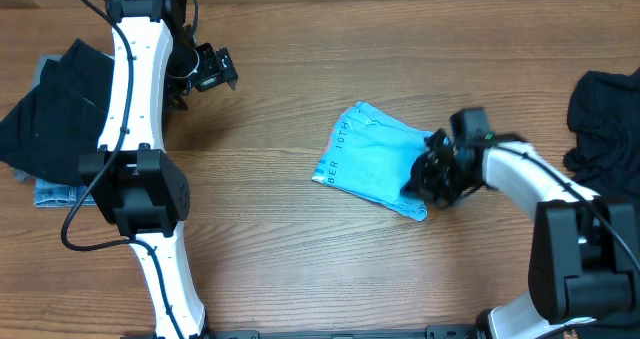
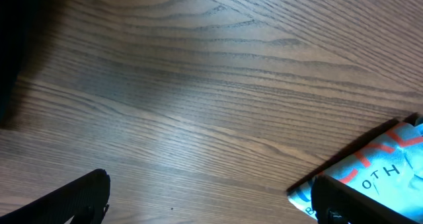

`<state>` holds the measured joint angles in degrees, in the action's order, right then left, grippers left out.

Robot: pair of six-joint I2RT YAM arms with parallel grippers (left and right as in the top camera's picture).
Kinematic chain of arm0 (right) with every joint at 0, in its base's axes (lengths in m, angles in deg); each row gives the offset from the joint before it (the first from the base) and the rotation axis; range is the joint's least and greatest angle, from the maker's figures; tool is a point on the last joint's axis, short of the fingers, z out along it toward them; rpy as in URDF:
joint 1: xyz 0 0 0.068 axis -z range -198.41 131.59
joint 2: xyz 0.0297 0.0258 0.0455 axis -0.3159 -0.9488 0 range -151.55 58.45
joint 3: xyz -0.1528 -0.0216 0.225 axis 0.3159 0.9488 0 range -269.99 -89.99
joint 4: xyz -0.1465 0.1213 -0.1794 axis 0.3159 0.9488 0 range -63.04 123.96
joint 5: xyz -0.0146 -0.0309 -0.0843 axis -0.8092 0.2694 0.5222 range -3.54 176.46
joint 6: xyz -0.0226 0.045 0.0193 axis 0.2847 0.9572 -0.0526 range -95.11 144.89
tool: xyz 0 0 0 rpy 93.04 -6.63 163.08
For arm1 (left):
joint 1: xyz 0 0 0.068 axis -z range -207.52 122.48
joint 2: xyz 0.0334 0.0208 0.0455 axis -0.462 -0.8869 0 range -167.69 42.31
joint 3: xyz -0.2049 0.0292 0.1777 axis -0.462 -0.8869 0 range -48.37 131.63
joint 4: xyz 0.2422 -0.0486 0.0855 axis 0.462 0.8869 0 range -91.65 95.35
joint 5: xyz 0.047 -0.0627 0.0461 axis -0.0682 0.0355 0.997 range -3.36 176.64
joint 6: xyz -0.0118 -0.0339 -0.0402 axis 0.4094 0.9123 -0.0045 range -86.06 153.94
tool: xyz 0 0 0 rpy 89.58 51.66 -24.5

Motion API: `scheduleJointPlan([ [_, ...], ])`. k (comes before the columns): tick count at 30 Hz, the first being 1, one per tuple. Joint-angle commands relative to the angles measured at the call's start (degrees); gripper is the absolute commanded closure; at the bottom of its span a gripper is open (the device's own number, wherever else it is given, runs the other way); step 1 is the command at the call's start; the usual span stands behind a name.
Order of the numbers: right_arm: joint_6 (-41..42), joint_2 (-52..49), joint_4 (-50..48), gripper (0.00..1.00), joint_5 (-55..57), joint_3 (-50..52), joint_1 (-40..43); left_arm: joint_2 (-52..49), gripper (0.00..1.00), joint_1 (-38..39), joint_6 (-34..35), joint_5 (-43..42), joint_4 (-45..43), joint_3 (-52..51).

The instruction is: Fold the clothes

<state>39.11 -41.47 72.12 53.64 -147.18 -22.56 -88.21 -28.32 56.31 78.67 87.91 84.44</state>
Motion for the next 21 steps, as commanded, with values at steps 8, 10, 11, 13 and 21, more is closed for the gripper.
scheduleJointPlan([
  [8, -2.0, 2.2, 0.0, 0.81, 12.6, -15.1, 8.1, 1.1, 0.00, 0.1, -0.1, -0.4, 0.0, 1.2],
  [10, -2.1, -0.2, 0.4, 0.85, 13.1, -14.8, 8.1, 1.1, 0.00, 0.1, -0.1, -0.5, 0.0, 1.2],
  [11, -2.1, -1.1, 0.4, 0.87, 13.1, -14.4, 8.0, 1.1, 0.00, 0.1, -0.1, -0.5, 0.0, 1.2],
  [13, -2.1, -3.1, 0.1, 0.91, 13.1, -13.3, 8.0, 1.1, 0.00, 0.1, -0.1, -0.5, 0.0, 1.2],
  [21, -2.1, -9.1, -9.4, 0.92, 13.6, -3.3, 8.1, 1.1, 0.00, 0.1, -0.1, -0.5, 0.0, 1.2],
])
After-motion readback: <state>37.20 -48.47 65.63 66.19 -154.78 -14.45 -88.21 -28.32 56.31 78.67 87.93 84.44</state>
